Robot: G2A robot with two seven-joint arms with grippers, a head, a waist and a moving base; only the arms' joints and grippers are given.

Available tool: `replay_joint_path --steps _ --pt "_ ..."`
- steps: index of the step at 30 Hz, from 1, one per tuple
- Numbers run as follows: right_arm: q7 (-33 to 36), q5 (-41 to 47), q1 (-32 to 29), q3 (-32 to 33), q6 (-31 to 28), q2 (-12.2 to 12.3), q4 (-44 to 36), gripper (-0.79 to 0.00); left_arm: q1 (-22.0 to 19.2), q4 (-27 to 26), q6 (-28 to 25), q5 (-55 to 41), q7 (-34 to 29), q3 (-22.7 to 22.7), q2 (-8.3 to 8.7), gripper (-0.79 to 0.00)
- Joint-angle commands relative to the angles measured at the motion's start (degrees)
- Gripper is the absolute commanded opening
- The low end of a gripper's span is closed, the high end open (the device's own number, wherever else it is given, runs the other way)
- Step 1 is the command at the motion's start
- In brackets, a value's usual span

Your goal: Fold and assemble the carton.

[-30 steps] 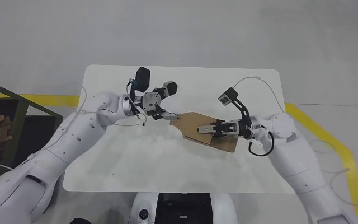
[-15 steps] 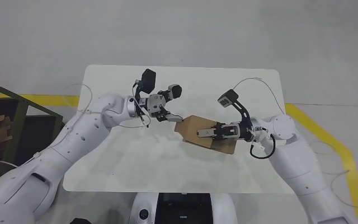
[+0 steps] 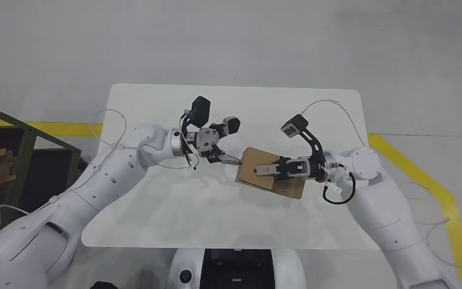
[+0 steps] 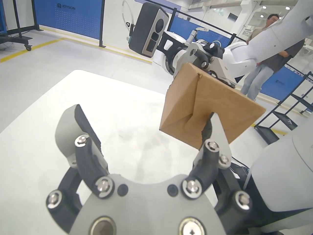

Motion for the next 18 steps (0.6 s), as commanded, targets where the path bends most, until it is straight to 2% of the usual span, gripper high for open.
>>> replay_joint_path --steps 1,18 --pt "-0.02 0.03 0.12 -0.12 0.09 -0.04 0.13 -0.785 -0.15 0.11 0.0 -0.06 -0.11 0.42 -0.19 0.0" --pt "0.33 -0.08 0.94 -1.54 0.46 -0.47 0.97 -0.785 -2.18 0.25 0.0 -0.78 -0.41 2.74 -1.29 0.0"
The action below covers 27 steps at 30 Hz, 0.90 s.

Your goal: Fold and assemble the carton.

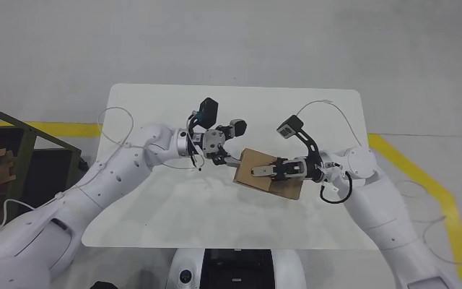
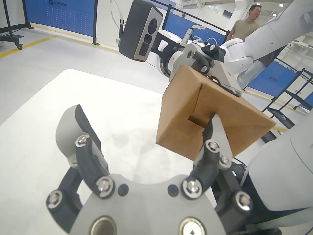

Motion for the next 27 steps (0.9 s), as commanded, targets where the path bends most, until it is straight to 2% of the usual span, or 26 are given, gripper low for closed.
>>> replay_joint_path --steps 1,7,11,20,27 --pt "0.02 0.04 0.06 -0.05 0.07 -0.03 0.12 -0.785 -0.25 0.03 0.0 0.09 0.01 0.16 -0.04 0.0" --pt "0.09 -0.19 0.32 -0.15 0.25 -0.09 0.51 -0.785 -0.46 0.92 0.0 0.96 0.61 -0.33 0.05 0.0" --pt "0.06 -0.66 0.74 -0.42 0.83 -0.16 1.7 -0.785 0.4 2.19 0.0 1.73 2.26 -2.28 0.78 0.0" --pt "-0.94 -3.64 3.95 -4.31 2.19 -1.21 7.16 -0.785 4.7 1.69 0.0 6.57 7.18 -8.98 3.86 0.0" --pt "-1.25 -6.02 8.74 -11.59 0.07 -3.75 15.51 -0.785 9.91 0.84 0.0 15.25 15.31 -13.12 6.63 0.0"
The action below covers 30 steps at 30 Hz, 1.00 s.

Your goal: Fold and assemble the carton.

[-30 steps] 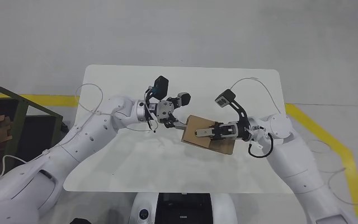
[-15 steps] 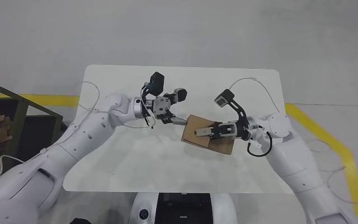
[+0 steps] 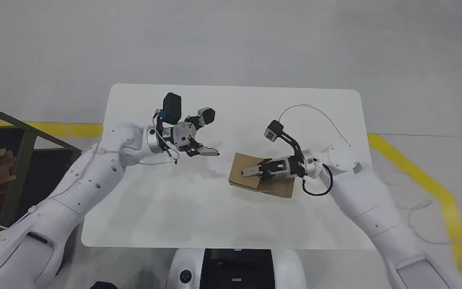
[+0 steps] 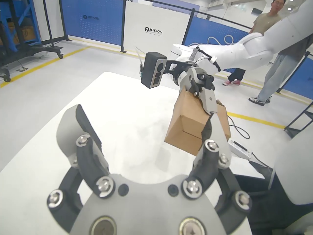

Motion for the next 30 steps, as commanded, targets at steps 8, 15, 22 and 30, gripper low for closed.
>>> replay_joint_path --steps 8,15,22,30 --pt "-2.9 -3.02 6.93 -10.2 -4.05 -4.94 11.82 -0.785 7.41 0.58 0.0 7.27 11.32 -4.8 3.45 0.0" --pt "-3.15 -1.38 11.88 -15.04 -7.52 -9.23 21.95 -0.785 11.85 -0.62 0.0 15.31 17.43 -7.07 5.14 0.0" --pt "-1.58 -0.38 15.3 -18.02 -7.6 -12.8 30.92 -0.785 13.34 -0.84 0.0 19.41 18.1 -7.89 5.72 0.0" --pt "-1.11 0.7 16.98 -19.27 -9.28 -15.94 38.47 -0.446 13.36 -1.86 0.0 20.47 16.8 -8.39 5.61 0.0"
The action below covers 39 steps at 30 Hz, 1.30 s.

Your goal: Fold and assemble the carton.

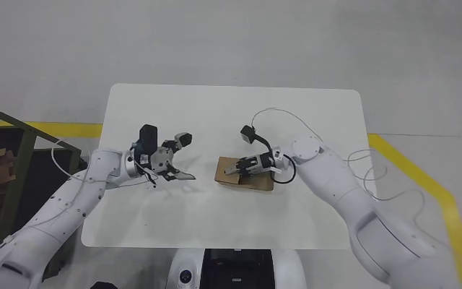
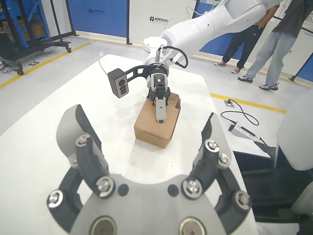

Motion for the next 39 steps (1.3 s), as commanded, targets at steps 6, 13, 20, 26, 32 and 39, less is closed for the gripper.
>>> replay_joint_path --steps 6,13,20,26,32,39 --pt "0.05 -0.35 0.84 -0.19 -1.23 -1.73 3.9 0.0 -0.1 -0.69 0.0 0.3 -0.97 -0.09 -0.26 0.0" --pt "0.96 0.7 -0.01 1.78 -3.94 -1.47 4.03 0.0 -0.48 -0.63 0.0 0.86 -1.57 0.23 -0.55 0.0" --pt "0.8 0.81 -2.57 5.66 -5.49 1.28 -1.24 0.0 -0.71 0.28 0.0 2.37 -2.64 0.57 -0.81 0.0" --pt "0.47 -0.52 -6.79 11.76 -5.81 5.74 -11.96 0.0 -1.73 0.37 0.0 5.44 -1.95 2.39 -1.4 0.0" --pt "-0.52 -4.93 -13.33 19.96 -4.37 10.4 -25.17 0.0 -4.07 3.52 0.48 11.14 -0.83 5.56 -2.98 0.0" --pt "-4.09 -11.14 -25.0 30.78 2.32 14.97 -44.11 0.0 -7.34 8.35 3.41 11.68 -3.73 10.01 -6.13 0.0"
